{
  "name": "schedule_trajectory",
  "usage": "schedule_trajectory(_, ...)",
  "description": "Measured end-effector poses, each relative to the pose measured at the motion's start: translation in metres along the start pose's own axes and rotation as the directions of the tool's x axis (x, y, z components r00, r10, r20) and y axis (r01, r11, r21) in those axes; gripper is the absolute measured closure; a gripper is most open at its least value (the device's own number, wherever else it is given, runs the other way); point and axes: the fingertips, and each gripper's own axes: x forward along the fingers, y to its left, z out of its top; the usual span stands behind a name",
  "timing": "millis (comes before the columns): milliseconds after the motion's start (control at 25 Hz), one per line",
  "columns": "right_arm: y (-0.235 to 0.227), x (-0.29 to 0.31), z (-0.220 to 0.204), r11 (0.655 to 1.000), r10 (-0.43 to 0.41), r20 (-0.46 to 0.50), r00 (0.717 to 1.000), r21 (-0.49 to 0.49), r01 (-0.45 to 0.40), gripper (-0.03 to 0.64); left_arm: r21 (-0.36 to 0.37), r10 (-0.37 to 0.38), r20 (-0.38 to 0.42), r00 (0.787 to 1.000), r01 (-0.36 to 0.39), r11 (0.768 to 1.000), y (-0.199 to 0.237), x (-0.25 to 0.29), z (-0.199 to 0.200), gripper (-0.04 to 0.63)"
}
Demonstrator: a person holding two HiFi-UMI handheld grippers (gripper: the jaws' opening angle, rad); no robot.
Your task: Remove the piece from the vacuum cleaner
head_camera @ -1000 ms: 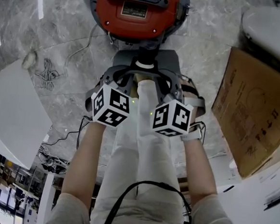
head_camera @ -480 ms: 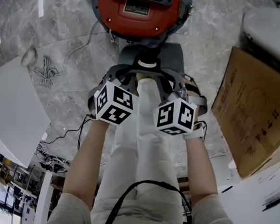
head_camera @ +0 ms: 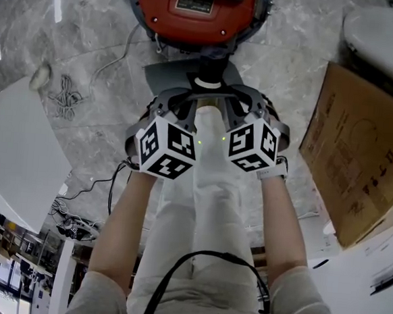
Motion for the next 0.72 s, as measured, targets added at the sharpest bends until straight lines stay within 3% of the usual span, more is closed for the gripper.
schedule_trajectory(120, 0.001, 0.004, 0.000, 1.000, 0.002, -0.005, 1.000, 0.020, -0.002, 0.586, 0.006, -0.006, -0.004, 1.000, 0.006, 1.000, 0.003, 0.003, -0.003, 0.559)
schedule_trajectory(320, 0.005, 0.008, 0.000, 1.000, -0.015, 0.005, 1.000, -0.015, 0.015, 0.589, 0.106, 0.013, -0.017, 1.000, -0.011, 0.994, 0.004, 0.002, -0.002, 0.558)
schedule_trajectory(520, 0.005, -0.008, 0.006, 0.996, -0.079, 0.026, 0.997, -0.036, 0.080, 0.591, 0.029, 0.010, 0.004, 1.000, -0.010, 1.000, 0.007, 0.004, -0.006, 0.559)
schedule_trajectory(720, 0.009, -0.021, 0.015, 0.984, -0.108, 0.023, 0.994, -0.141, 0.110, 0.591, -0.024, 0.002, -0.019, 1.000, -0.002, 1.000, 0.011, 0.015, -0.015, 0.560)
